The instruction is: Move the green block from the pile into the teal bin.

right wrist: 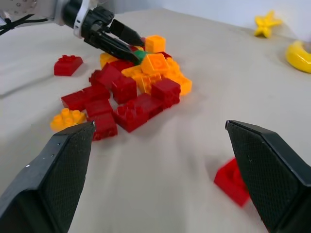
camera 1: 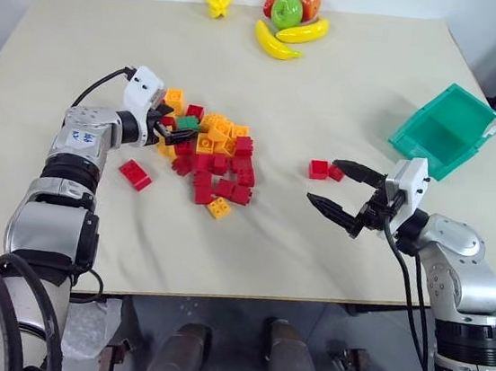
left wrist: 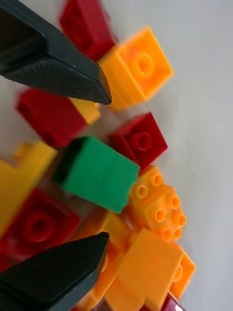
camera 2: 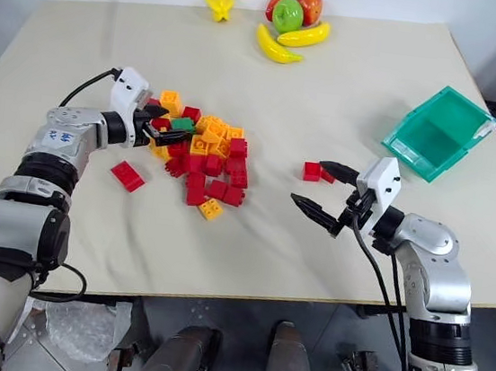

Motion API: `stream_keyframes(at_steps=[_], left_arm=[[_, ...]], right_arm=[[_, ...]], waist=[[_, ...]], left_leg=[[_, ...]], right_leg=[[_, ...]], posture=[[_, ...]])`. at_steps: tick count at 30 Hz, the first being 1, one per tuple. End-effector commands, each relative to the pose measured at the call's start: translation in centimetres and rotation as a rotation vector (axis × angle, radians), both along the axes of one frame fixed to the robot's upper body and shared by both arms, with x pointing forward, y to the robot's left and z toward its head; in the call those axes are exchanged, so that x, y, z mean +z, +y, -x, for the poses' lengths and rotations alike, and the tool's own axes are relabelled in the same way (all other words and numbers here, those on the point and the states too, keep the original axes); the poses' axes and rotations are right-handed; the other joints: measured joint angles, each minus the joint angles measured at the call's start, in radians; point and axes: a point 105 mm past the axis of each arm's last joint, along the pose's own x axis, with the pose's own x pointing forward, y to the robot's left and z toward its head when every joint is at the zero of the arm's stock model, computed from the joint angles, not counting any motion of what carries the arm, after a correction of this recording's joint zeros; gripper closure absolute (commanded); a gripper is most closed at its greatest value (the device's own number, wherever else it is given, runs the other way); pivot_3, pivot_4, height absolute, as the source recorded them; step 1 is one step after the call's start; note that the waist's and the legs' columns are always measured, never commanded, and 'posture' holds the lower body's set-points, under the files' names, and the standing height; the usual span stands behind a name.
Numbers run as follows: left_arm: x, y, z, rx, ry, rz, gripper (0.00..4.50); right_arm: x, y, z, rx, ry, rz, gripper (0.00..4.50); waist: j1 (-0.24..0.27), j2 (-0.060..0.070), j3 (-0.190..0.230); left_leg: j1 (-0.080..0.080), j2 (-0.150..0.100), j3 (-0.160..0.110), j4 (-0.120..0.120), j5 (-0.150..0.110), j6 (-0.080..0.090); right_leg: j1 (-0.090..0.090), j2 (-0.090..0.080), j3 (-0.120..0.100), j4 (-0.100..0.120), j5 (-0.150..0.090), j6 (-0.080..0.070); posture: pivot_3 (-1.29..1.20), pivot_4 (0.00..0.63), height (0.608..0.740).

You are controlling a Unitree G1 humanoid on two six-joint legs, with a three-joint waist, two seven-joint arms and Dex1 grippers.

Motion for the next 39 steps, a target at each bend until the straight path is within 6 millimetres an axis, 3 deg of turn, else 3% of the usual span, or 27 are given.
stream_keyframes(at_steps=[1, 9, 12, 20, 28, 31, 39], left_arm=[[-0.3, 0.4, -0.4, 0.039, 0.009, -0.069, 0.03], [-2.1, 1.2, -0.1, 0.082, 0.132, -0.201, 0.03], [-2.6, 1.6, 0.1, 0.092, 0.160, -0.224, 0.62], [-2.1, 2.3, 0.5, 0.078, 0.170, -0.131, 2.98], [1.3, 2.1, 1.6, -0.074, 0.067, 0.117, 3.05], [3.4, 2.0, 3.1, -0.219, 0.005, 0.217, 3.05], [5.3, -2.3, 6.3, -0.493, -0.013, 0.213, 3.05]], right_arm=[[1.6, -0.1, 0.8, -0.012, -0.056, -0.021, 0.00], [1.6, -0.2, 0.9, -0.035, -0.055, -0.024, 0.00], [1.7, -0.2, 0.7, -0.036, -0.056, -0.025, 0.00], [1.9, -0.1, 0.2, -0.031, -0.065, -0.020, 0.00], [2.0, -0.2, 0.0, -0.027, -0.067, -0.019, 0.00], [2.0, -0.2, -0.2, -0.022, -0.066, -0.020, 0.00], [2.0, -1.0, -0.5, -0.026, -0.065, -0.008, 0.00]], waist=[[-0.002, 0.000, 0.000], [-0.003, 0.000, 0.000], [-0.007, -0.001, 0.000], [-0.015, -0.001, 0.000], [-0.012, -0.001, 0.000], [-0.012, -0.001, 0.000], [-0.005, -0.001, 0.000]], left_leg=[[0.000, 0.000, 0.000, 0.000, 0.000, 0.000], [0.001, 0.000, 0.001, 0.004, 0.000, 0.001], [0.001, 0.000, 0.002, 0.005, 0.000, 0.001], [0.004, 0.000, 0.007, 0.007, -0.001, 0.002], [0.003, 0.000, 0.007, 0.009, -0.001, 0.002], [0.001, 0.000, 0.007, 0.011, -0.002, 0.003], [-0.001, 0.002, 0.006, 0.012, -0.002, 0.004]], right_leg=[[0.000, 0.000, 0.000, 0.000, 0.000, 0.000], [0.001, 0.000, 0.002, 0.002, 0.000, 0.001], [0.001, 0.000, 0.002, 0.003, 0.000, 0.001], [0.001, 0.000, 0.007, 0.009, 0.000, 0.001], [0.000, 0.001, 0.007, 0.009, 0.000, 0.001], [-0.001, 0.000, 0.007, 0.009, 0.001, 0.002], [-0.001, -0.001, 0.008, 0.008, 0.001, 0.003]], posture=[[0.00, 0.150, 0.740], [0.00, 0.150, 0.740], [0.00, 0.150, 0.740], [0.00, 0.150, 0.740], [0.00, 0.150, 0.740], [0.00, 0.150, 0.740], [0.00, 0.150, 0.740]])
